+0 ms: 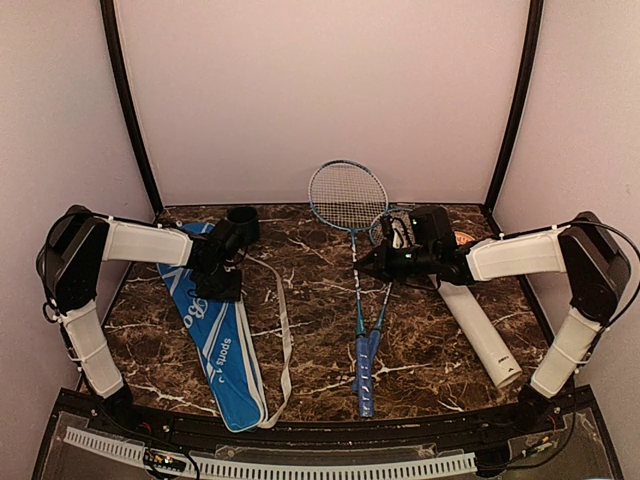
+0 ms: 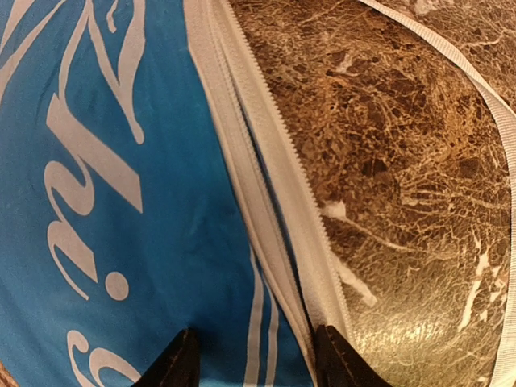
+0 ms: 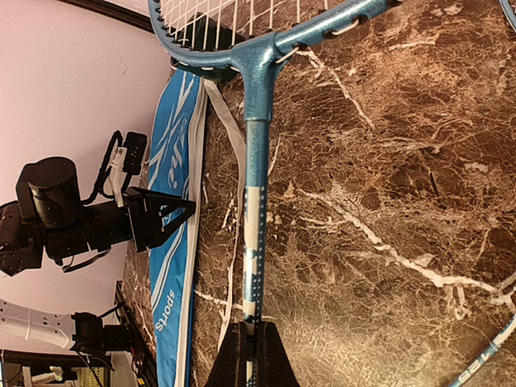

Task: Pack up the badminton gear

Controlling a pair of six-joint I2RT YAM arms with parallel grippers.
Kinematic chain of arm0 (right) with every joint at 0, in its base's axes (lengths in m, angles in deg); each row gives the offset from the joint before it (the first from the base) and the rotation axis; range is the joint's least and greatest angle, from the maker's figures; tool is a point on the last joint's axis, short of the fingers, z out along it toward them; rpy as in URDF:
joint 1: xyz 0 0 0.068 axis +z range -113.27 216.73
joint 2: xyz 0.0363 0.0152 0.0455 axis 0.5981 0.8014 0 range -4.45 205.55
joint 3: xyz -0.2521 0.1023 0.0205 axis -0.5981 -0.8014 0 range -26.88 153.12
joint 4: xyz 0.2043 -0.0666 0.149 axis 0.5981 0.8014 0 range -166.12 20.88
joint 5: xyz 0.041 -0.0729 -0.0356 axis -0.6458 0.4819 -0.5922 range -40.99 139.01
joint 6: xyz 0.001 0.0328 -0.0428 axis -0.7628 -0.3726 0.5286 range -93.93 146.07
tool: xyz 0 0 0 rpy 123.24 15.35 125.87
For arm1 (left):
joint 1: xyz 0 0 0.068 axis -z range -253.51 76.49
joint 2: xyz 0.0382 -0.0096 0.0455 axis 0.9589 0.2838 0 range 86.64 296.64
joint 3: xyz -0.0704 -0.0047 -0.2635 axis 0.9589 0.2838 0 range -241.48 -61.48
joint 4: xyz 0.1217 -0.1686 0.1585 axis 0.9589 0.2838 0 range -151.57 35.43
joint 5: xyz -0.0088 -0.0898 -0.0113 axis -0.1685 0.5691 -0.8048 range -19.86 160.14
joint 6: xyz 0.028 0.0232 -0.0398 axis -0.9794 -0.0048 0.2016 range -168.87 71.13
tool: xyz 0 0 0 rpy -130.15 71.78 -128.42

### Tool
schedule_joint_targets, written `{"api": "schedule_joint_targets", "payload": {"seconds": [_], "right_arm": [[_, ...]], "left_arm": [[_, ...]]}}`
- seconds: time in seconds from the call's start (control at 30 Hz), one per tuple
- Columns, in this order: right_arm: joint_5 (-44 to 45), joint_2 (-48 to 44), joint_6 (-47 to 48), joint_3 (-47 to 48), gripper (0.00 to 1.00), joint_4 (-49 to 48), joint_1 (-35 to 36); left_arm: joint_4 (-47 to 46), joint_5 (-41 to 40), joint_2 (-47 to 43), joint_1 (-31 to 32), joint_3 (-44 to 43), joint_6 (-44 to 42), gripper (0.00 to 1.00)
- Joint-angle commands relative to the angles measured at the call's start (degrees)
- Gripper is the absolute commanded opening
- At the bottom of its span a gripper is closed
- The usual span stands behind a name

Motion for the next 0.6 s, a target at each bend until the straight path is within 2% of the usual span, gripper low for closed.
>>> {"api": "schedule_joint_targets", "payload": {"seconds": [0.0, 0.1, 0.27, 0.37, 0.47, 0.57], "right_arm": [[-1.2, 0.5, -0.1, -0.6, 0.0, -4.1, -0.6], [-1.3, 0.6, -0.1, -0.6, 0.0, -4.1, -0.7], [-1.5, 0.6, -0.2, -0.8, 0.0, -4.2, -0.8], [-1.6, 0.4, -0.2, -0.7, 0.0, -4.2, -0.8], [-1.7, 0.3, -0.2, -0.6, 0.0, -4.2, -0.8], [-1.8, 0.1, -0.3, -0.6, 0.0, -4.1, -0.8]], "left_arm": [[1.1, -2.5, 0.3, 0.3, -0.2, 0.3, 0.48], [0.8, -2.6, 0.4, 0.3, 0.4, 0.2, 0.46], [1.0, -3.3, -0.8, 0.3, 1.3, 0.7, 0.32], [1.6, -4.1, -3.6, 0.3, 1.6, 0.7, 0.19], [2.6, -5.6, -6.8, 0.3, 1.9, 0.6, 0.01], [4.4, -8.6, -10.1, 0.3, 1.9, 0.6, 0.0]]}}
